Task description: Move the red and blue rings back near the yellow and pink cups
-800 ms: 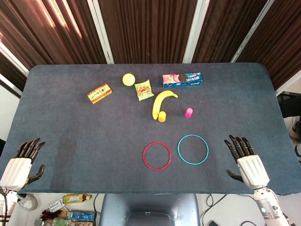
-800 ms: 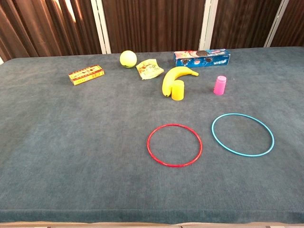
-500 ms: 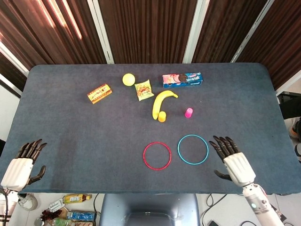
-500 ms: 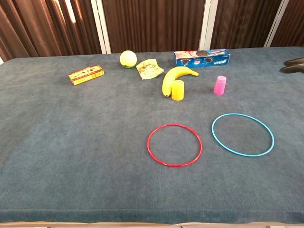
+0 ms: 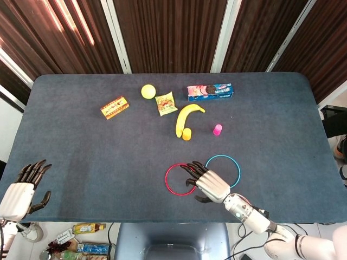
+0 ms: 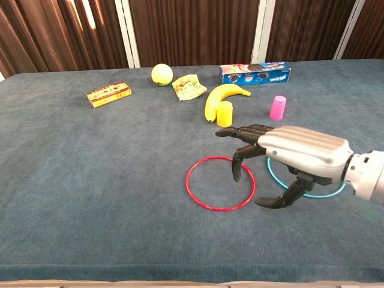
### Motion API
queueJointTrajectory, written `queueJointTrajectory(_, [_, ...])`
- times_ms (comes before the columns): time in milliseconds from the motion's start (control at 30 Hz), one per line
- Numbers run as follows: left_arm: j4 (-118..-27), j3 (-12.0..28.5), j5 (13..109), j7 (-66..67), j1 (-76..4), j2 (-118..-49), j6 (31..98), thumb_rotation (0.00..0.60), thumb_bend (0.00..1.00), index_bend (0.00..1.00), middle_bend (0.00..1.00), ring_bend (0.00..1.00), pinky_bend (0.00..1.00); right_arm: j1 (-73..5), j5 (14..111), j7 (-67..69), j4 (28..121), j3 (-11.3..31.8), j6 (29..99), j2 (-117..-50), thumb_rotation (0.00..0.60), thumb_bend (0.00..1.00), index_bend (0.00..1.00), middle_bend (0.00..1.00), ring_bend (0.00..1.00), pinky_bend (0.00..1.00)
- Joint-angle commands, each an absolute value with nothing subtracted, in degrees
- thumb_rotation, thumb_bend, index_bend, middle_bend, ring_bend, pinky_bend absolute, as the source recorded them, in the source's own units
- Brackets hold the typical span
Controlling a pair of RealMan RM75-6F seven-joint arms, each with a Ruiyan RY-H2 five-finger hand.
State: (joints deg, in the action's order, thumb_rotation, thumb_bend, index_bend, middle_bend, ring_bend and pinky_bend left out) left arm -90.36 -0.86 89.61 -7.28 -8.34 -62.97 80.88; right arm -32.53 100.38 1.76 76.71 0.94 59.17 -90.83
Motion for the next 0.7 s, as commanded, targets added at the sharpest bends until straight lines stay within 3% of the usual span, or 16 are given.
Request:
queueJointTrajectory(33, [-90.3,-0.9,89.6,-7.6,-8.4,-62.9,80.7,0.6,0.45,0.1,0.0,0.0,0.07,-33.6,99.6,1.9,74.3,0.6,57.8,-93.1,0.6,0.38,0.57,0.0,0.0,0.0])
queueJointTrajectory(233, [-90.6,-1.0,89.3,-8.0,-8.3,-62.5,80.6,0.6,0.45,0.09,0.0,0.0,0.07,-35.0,98.0,2.9,70.9,-0.1,55.6,-95.6,0.6,0.41,0.56,0.0,0.0,0.0])
queueJointTrajectory(700, [-90.7,-1.0,89.2,-8.1,-8.2,-62.3,80.5,0.6,0.45,0.09,0.0,0.0,0.07,-35.9,97.5,5.4,66.1,-1.7,57.4,-98.4,0.6,0.46,0.64,0.04,0.0,0.0])
